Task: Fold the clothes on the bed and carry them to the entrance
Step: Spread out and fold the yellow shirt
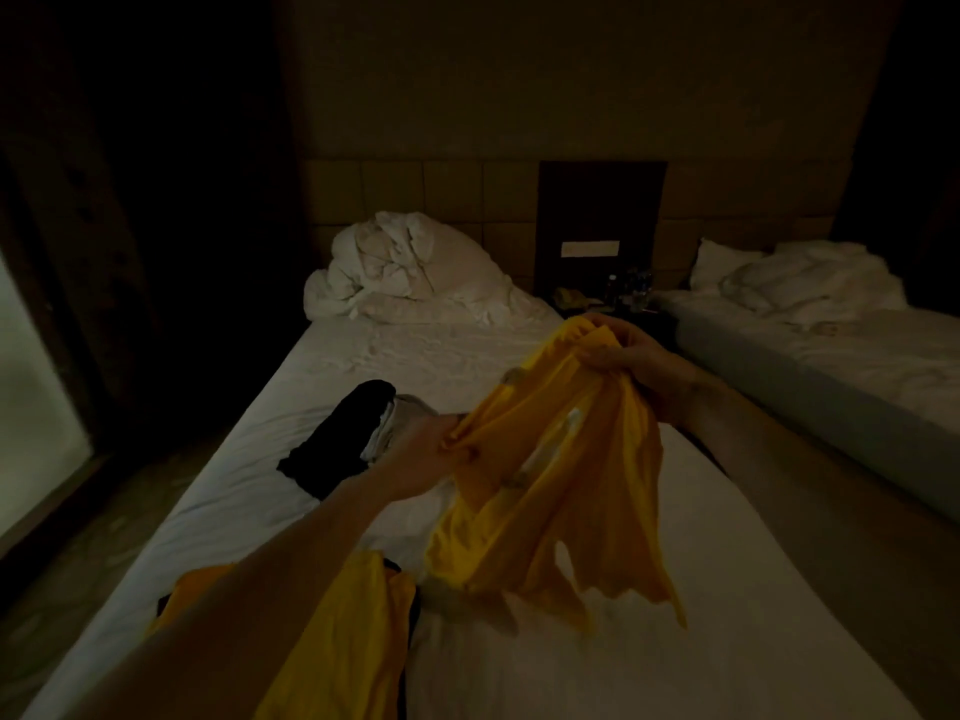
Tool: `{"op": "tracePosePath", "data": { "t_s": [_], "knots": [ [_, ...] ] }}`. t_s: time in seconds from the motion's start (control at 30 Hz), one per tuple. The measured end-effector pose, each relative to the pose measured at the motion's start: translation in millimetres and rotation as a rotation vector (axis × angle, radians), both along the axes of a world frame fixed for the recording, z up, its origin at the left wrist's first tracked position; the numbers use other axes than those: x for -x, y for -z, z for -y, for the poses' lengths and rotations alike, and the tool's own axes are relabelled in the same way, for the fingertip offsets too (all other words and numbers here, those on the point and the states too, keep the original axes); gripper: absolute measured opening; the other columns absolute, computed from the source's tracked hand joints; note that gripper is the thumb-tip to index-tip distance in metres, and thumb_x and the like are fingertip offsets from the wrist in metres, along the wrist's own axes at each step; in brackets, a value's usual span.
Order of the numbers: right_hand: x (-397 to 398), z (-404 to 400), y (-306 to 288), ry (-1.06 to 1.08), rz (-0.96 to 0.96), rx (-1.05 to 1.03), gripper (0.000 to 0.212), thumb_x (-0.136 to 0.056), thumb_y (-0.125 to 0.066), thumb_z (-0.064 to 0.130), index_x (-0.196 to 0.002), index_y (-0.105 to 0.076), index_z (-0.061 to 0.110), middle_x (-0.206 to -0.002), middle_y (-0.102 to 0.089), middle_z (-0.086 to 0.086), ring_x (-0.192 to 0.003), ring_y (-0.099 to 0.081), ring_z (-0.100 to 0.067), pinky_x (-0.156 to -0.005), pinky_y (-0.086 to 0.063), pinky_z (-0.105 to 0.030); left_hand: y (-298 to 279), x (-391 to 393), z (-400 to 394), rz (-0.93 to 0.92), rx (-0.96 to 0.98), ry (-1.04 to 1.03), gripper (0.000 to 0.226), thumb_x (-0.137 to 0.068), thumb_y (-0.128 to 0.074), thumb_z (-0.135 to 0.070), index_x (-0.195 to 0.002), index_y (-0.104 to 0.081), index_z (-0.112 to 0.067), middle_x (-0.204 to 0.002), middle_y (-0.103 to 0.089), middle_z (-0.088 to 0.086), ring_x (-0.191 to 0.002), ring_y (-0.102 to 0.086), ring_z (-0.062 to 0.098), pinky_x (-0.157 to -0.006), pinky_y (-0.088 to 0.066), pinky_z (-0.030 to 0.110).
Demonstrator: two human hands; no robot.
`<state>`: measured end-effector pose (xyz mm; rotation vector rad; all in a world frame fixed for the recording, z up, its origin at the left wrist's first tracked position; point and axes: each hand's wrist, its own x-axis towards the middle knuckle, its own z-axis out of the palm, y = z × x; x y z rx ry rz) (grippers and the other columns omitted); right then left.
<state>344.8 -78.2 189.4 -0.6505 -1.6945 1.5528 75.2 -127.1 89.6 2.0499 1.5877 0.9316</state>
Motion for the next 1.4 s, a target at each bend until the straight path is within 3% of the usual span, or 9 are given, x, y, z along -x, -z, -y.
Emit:
{"op": "tracePosePath", "data": {
  "t_s": [0.1, 0.4, 0.57, 0.67, 0.8, 0.9, 1.03, 1.27, 1.4],
  "knots": [
    [-17, 11, -13, 0.051, -0.014, -0.040, 0.041, -0.070, -0.074, 0.017, -0.110, -0.065, 0.020, -0.097, -0.070, -0.005, -0.085, -0.071, -0.022, -0.069, -0.059, -0.034, -18, 10, 3, 0.049, -0.075, -0.084, 0.035, -0.091, -0.065, -0.008, -0.063, -0.052, -0.024, -0.053, -0.049, -0.014, -0.050, -0.048, -0.004, -0.056, -0.039, 0.020],
    [-50, -2, -23, 0.529, 0.342, -0.396, 0.014, -0.097, -0.058, 0.014, -0.100, -0.069, 0.022, -0.102, -0.068, -0.008, -0.096, -0.067, -0.027, -0.090, -0.054, -0.050, -82, 22, 26, 0.341, -0.334, -0.260, 0.026, -0.099, -0.048, -0.012, -0.077, -0.056, -0.001, -0.065, -0.051, 0.007, -0.061, -0.047, 0.017, -0.059, -0.036, 0.032],
    [-41, 8, -39, 0.774, 0.417, -0.692, 0.023, -0.100, -0.048, 0.009, -0.120, -0.060, 0.006, -0.112, -0.060, -0.011, -0.100, -0.056, -0.026, -0.078, -0.039, -0.031, -108, 2, 36, 0.174, -0.488, -0.217, 0.022, -0.102, -0.045, -0.021, -0.088, -0.057, -0.009, -0.073, -0.056, 0.000, -0.065, -0.052, 0.013, -0.061, -0.042, 0.035],
    [-51, 9, -53, 0.902, 0.400, -0.836, 0.021, -0.099, -0.054, 0.016, -0.114, -0.062, 0.005, -0.096, -0.054, -0.001, -0.089, -0.052, -0.018, -0.070, -0.030, -0.020, -126, -5, 42, -0.078, -0.513, -0.275, 0.020, -0.100, -0.049, -0.031, -0.093, -0.059, -0.015, -0.080, -0.057, -0.006, -0.070, -0.052, 0.002, -0.061, -0.039, 0.015],
    [-60, 13, -73, 0.974, 0.408, -0.934, 0.020, -0.093, -0.066, 0.023, -0.101, -0.066, 0.005, -0.085, -0.053, 0.001, -0.078, -0.049, -0.012, -0.051, -0.027, -0.010, -155, -2, 43, -0.114, -0.604, -0.391, 0.023, -0.099, -0.049, -0.038, -0.089, -0.058, -0.019, -0.079, -0.051, -0.010, -0.070, -0.050, 0.003, -0.060, -0.037, 0.021],
    [-61, 19, -87, 0.955, 0.336, -0.969, 0.015, -0.092, -0.068, 0.021, -0.080, -0.061, 0.014, -0.066, -0.047, 0.009, -0.058, -0.042, -0.003, -0.049, -0.027, -0.008, -178, -1, 49, -0.100, -0.715, -0.472, 0.023, -0.100, -0.048, -0.037, -0.088, -0.055, -0.019, -0.082, -0.051, -0.007, -0.069, -0.049, 0.009, -0.058, -0.033, 0.023],
    [-60, 36, -111, 0.951, 0.152, -0.962, 0.047, -0.088, -0.073, 0.024, -0.054, -0.043, 0.038, -0.049, -0.043, 0.014, -0.046, -0.041, 0.005, -0.044, -0.024, -0.010, -205, -2, 60, -0.131, -0.848, -0.607, 0.027, -0.097, -0.052, -0.041, -0.088, -0.059, -0.017, -0.088, -0.055, -0.002, -0.078, -0.053, 0.015, -0.062, -0.035, 0.030],
    [-69, 55, -149, 0.887, -0.059, -1.030, 0.045, -0.082, -0.075, 0.044, -0.057, -0.054, 0.013, -0.051, -0.042, 0.007, -0.047, -0.037, -0.003, -0.042, -0.025, -0.027, -252, -6, 85, 0.009, -1.084, -0.660, 0.046, -0.084, -0.055, -0.062, -0.085, -0.070, -0.019, -0.091, -0.068, 0.003, -0.086, -0.064, 0.025, -0.068, -0.051, 0.040],
    [-74, 69, -175, 0.887, -0.142, -1.071, 0.042, -0.086, -0.073, 0.038, -0.054, -0.052, 0.020, -0.047, -0.045, 0.011, -0.043, -0.036, 0.000, -0.040, -0.025, -0.022, -285, -12, 98, 0.006, -1.234, -0.585, 0.047, -0.086, -0.058, -0.059, -0.079, -0.070, -0.014, -0.083, -0.066, 0.005, -0.078, -0.063, 0.022, -0.065, -0.050, 0.039]
  ]
}}
